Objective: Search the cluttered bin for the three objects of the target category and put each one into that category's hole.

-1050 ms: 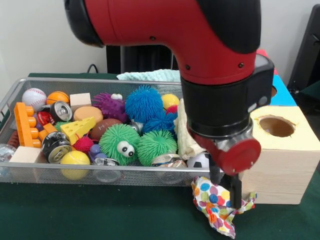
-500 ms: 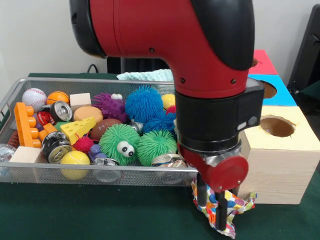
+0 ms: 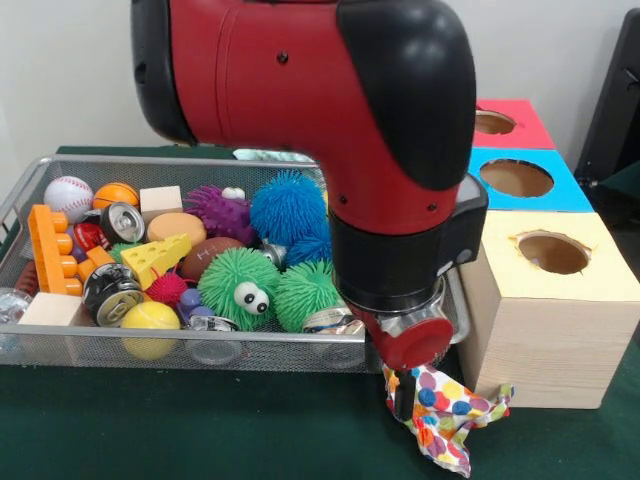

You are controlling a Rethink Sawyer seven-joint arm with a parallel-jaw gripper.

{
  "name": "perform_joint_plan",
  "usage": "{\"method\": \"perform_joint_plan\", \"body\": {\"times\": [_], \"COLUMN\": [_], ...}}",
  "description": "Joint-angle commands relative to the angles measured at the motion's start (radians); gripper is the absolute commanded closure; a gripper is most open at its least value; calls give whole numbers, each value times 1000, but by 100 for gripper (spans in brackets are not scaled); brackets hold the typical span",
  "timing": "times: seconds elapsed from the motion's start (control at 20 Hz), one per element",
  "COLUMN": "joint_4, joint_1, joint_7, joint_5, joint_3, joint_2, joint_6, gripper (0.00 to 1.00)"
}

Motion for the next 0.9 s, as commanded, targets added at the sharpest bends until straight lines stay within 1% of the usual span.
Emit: {"method": "perform_joint_plan", "body": {"times": [0.05, 0.3, 0.45, 0.6, 0.75, 0.8, 0.9], "joint_4": [127, 174, 197, 216, 237, 254, 260], "joint_1": [-44, -69, -76, -79, -86, -96, -96], "joint_7": [-9, -6, 0, -3, -13, -25, -24], "joint_5": [25, 78, 99, 115, 137, 155, 158], "joint_3": [97, 170, 195, 217, 242, 267, 269], "joint_2": [30, 65, 68, 73, 69, 65, 58], "joint_6": [20, -68, -99, -113, -99, -93, -79], "gripper": [0, 0, 0, 0, 0, 0, 0]}}
